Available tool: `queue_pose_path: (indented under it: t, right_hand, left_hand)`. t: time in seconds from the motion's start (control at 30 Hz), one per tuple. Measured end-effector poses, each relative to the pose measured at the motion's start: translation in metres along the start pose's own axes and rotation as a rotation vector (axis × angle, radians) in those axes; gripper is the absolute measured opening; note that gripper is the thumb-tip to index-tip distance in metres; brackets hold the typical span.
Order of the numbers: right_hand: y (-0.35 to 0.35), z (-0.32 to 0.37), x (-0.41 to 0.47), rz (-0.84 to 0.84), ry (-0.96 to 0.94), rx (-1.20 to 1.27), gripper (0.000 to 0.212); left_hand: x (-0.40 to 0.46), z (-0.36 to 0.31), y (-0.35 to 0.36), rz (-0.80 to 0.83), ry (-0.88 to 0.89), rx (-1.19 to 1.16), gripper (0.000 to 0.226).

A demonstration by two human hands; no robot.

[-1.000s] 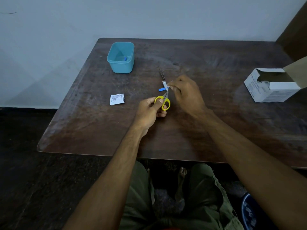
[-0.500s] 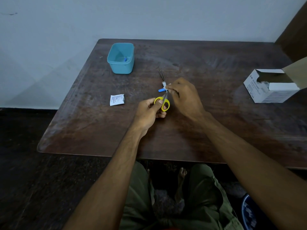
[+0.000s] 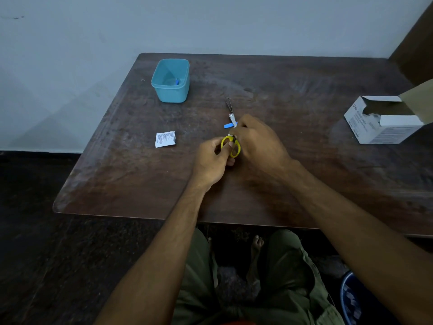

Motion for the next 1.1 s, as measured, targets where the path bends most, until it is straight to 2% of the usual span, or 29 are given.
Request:
queue_pose_path:
  t: [0.27,0.43,0.63,0.7,0.77,0.83,0.9,1.1]
  right_hand:
    - [-0.008,-0.02,0.011,-0.011,0.066,-0.015,0.026]
    - [-0.003,0.013,-0.004,0.008,-0.089,-0.028,0.018]
    - [-0.006,-0.018,0.008,-0.04,-0.005,-0.072,0.027]
    - [-0.007,-0.02,0.009,-0.074,0.02,0.023,0.025]
    - [-0.017,-0.03,0.005,-0.201,0.128,0.259,0.022]
    - [-0.025,-0.053,-0.006,-0.367,0.327,0.514,0.018]
    - [-0.022,-0.065,-0.013,-0.41,0.437,0.63,0.017]
    - [-0.017,-0.033,-0.007,-0.353,0.25,0.553,0.018]
  left_hand:
    - [-0.004,-0.006,0.001,-0.036,0.05,0.061,0.018]
    - [-0.005,-0.009,0.0,-0.043,0.082,0.088,0.022]
    - [-0.003,-0.005,0.001,-0.029,0.041,0.074,0.019]
    - [-0.002,-0.003,0.001,-0.028,0.01,0.052,0.018]
    - [-0.001,0.0,-0.001,-0.042,-0.035,-0.031,0.016]
    - [0.0,0.001,-0.004,-0.069,-0.082,-0.152,0.019]
    - [-0.001,0.002,-0.008,-0.101,-0.115,-0.261,0.02]
    - [-0.002,0.01,-0.01,-0.085,-0.237,-0.528,0.019]
Point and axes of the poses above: each hand's wrist, its own x-axis towards the middle knuckle, its own y-axis out of the palm, z = x × y, the point moved 10 cm from there along x, towards the middle knuckle, and after that the axes turned 11 degrees about -x, right-handed, at the moved point
